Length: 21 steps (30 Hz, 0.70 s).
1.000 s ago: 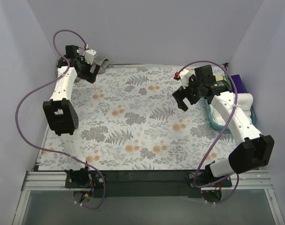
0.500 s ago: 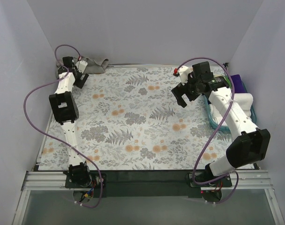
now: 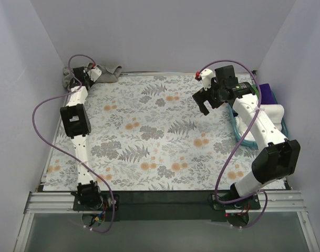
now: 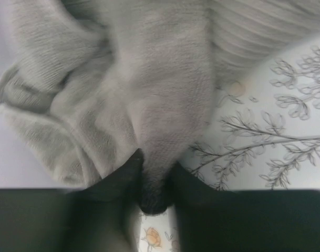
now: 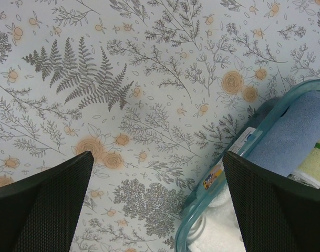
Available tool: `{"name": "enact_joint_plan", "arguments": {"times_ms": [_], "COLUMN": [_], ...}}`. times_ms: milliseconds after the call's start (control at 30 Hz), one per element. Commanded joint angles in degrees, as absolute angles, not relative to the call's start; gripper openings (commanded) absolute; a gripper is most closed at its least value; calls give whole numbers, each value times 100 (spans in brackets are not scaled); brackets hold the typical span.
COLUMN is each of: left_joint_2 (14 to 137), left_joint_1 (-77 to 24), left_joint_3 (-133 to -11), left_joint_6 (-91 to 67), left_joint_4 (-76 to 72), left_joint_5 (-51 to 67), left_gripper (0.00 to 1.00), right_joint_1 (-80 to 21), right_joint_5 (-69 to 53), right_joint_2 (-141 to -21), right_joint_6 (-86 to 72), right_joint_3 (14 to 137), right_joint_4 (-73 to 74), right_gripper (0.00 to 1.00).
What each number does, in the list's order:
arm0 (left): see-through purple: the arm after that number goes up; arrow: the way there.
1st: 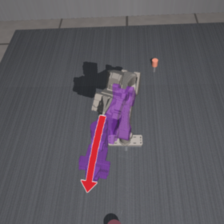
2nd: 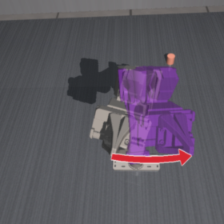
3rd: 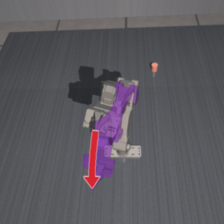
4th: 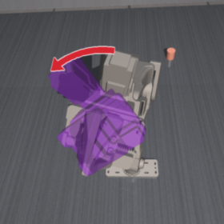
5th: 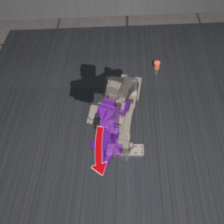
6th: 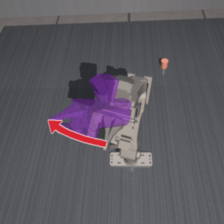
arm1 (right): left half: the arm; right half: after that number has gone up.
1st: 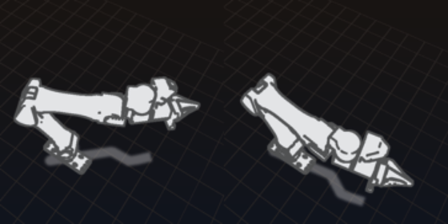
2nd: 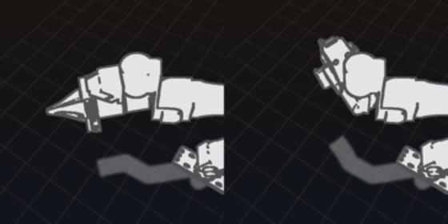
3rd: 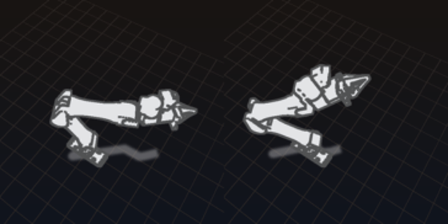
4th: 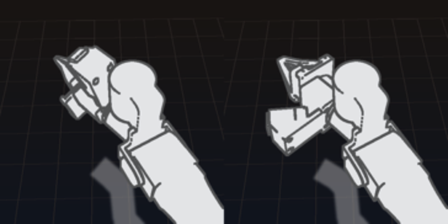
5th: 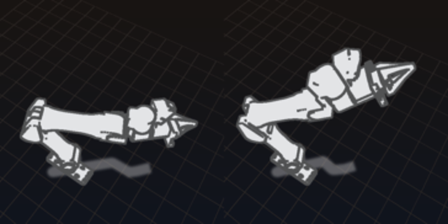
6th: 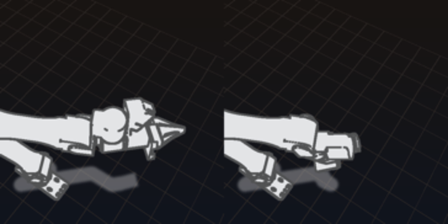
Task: Roll the towels
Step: Move the towel to the center of the board
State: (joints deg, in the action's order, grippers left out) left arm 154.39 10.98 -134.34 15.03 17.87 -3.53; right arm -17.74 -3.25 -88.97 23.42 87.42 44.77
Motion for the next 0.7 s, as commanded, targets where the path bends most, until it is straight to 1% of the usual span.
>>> {"name": "enact_joint_plan", "arguments": {"times_ms": [0, 33, 133, 167, 233, 267, 333, 367, 400, 467, 500, 567, 633, 667], "left_joint_2": [15496, 15373, 14417, 13866, 13239, 12636, 12140, 11642, 11437, 10997, 10604, 10267, 9749, 9573], "left_joint_1": [1117, 1108, 1011, 1002, 932, 888, 669, 503, 440, 273, 81, -446, -1193, -1752], "left_joint_3": [-13343, -13220, -12412, -12167, -11604, -11375, -10690, -10453, -9963, -9495, -9266, -8537, -7783, -7596], "left_joint_6": [1898, 1916, 1846, 1785, 1889, 1942, 2284, 2363, 2477, 2566, 2653, 3005, 3085, 3041], "left_joint_4": [1916, 1951, 2231, 2380, 3048, 3224, 3804, 3954, 4242, 4551, 4918, 5324, 5659, 5782], "left_joint_5": [-62, 200, 727, 1408, 2141, 2597, 2908, 3040, 3180, 3418, 3628, 3613, 3647, 3674], "left_gripper": [14, 0, 0, 0, 0, 0, 0, 0, 0, 0, 0, 0, 0, 0], "right_joint_1": [-1784, -1784, -1775, -1784, -1775, -1775, -1775, -1775, -1775, -1775, -1775, -1775, -1767, -1767], "right_joint_5": [-193, -228, -202, -211, -342, -412, -684, -746, -782, -817, -835, -914, -993, -1011], "right_joint_2": [-8833, -8824, -8815, -8824, -8868, -8868, -8894, -8895, -8929, -8956, -8965, -8956, -8956, -8956], "right_joint_6": [2276, 2294, 2390, 2443, 2557, 2575, 2601, 2610, 2593, 2584, 2575, 2549, 2488, 2461], "right_joint_3": [8807, 8763, 8710, 8719, 8771, 8806, 8885, 8921, 8938, 9008, 9035, 9070, 9053, 8992], "right_joint_4": [4315, 4324, 4359, 4429, 4517, 4605, 4684, 4745, 4755, 4807, 4816, 4869, 4895, 4896], "right_gripper": [99, 98, 99, 98, 99, 99, 98, 98, 98, 99, 98, 98, 98, 98]}}
